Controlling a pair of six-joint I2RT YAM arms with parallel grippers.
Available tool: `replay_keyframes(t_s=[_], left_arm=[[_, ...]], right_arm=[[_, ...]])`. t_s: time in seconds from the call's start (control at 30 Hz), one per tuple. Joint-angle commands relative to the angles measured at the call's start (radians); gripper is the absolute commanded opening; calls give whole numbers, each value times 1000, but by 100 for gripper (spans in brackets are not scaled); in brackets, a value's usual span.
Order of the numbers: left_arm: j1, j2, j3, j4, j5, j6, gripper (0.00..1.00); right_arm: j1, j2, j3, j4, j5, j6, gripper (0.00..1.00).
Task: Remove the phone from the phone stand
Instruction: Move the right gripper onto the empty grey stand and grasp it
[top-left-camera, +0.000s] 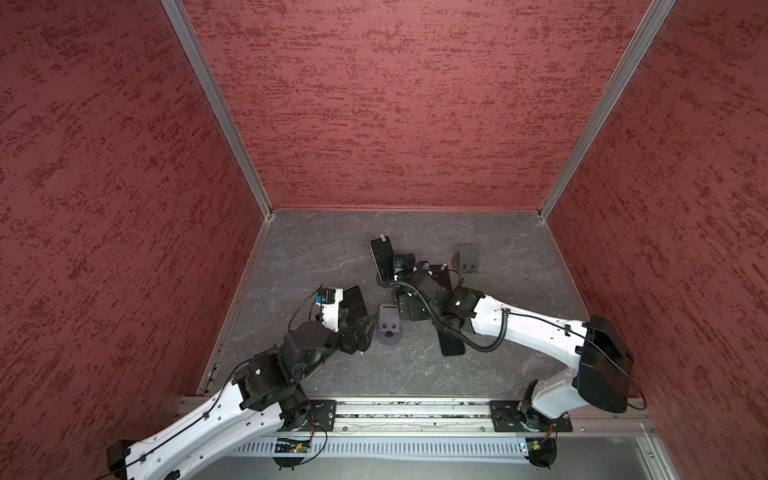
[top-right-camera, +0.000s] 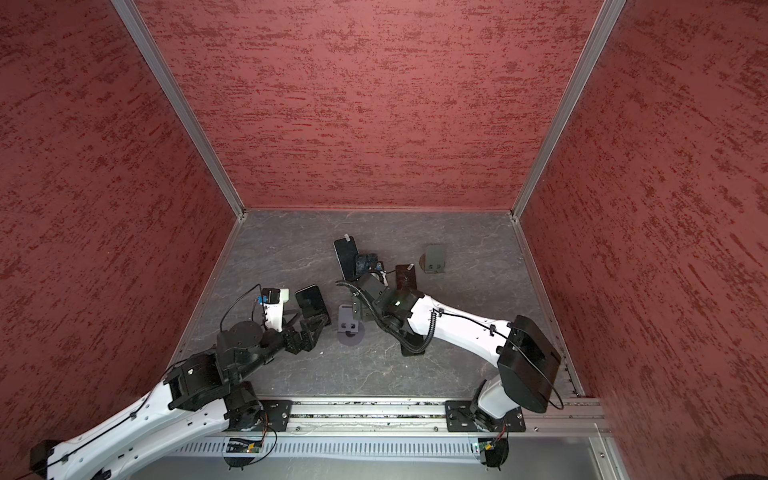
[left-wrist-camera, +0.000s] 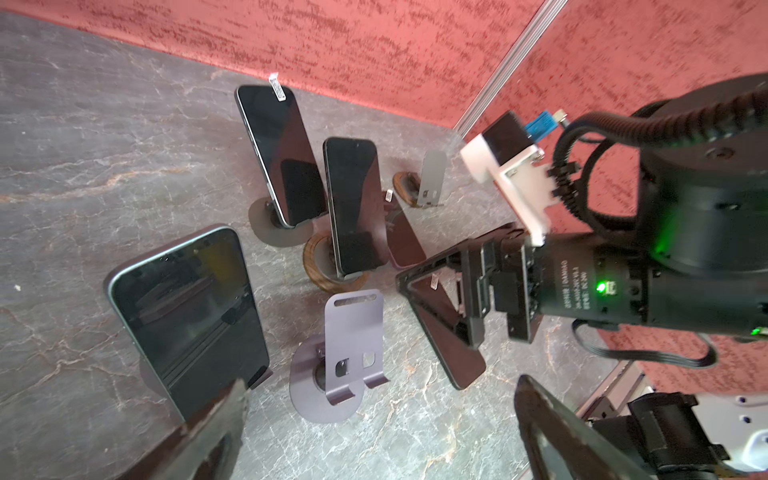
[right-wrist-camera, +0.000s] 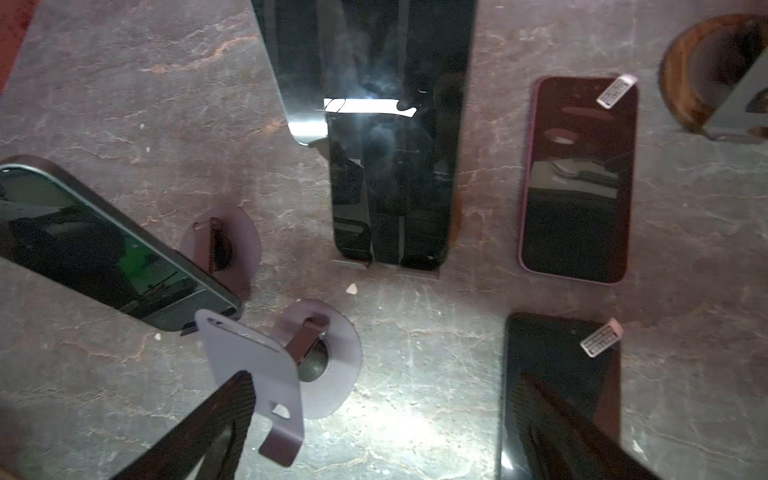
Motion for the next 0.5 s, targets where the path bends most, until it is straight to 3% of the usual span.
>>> replay_keyframes(t_s=[0.0,0.47], left_arm=[[-3,-20,-15,-26,0,-6,100],[-3,-48,-34,-61,-9,-9,100]], right_arm=[[25,43,49,53,-33,-7,99],[96,274,253,-76,50,24,94]])
